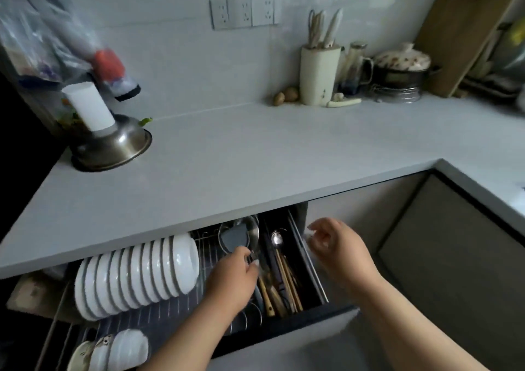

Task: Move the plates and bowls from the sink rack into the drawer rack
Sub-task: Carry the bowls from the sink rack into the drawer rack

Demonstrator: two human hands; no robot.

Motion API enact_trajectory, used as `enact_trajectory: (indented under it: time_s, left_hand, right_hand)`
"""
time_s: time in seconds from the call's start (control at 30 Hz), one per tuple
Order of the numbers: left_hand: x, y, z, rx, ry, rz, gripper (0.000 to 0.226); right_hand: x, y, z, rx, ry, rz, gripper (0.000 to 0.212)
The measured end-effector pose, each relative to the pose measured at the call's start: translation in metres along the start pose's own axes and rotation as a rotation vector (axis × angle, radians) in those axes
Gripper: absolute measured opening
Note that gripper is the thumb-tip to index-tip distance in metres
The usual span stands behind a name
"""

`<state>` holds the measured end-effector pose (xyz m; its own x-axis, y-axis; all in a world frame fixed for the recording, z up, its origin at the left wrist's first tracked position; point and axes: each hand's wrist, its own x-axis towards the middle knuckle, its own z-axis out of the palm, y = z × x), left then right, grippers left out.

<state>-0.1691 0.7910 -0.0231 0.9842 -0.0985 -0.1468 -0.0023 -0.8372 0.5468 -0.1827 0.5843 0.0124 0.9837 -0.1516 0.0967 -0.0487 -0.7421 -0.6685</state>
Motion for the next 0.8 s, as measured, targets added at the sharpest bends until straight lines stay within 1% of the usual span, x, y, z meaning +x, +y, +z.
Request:
enact_trajectory:
  time_s: [0.13, 0.3, 0.4, 0.57, 0.8]
  left_hand:
    - [0.019, 0.083, 0.059, 0.028, -0.07, 0.107, 0.03]
    - [0.038, 0.189, 0.133, 0.101, -0.139, 0.216, 0.034]
    - [0.045, 0.248, 0.172, 0.123, -0.18, 0.287, 0.036]
    - [0.048, 0.326, 0.222, 0.094, -0.246, 0.382, 0.037]
    - [0.06, 0.399, 0.258, 0.154, -0.305, 0.561, 0.05]
  right_hand:
    - [-0.007, 0.075, -0.069, 0.001, 0.134, 0.119, 0.017]
    - [-0.015, 0.165, -0.152, -0.031, 0.222, 0.24, 0.011]
    - [-0.02, 0.21, -0.195, -0.054, 0.258, 0.304, 0.013]
    - [-0.037, 0.263, -0.251, -0.034, 0.304, 0.42, 0.016]
    - [-0.053, 0.311, -0.291, 0.004, 0.4, 0.595, 0.017]
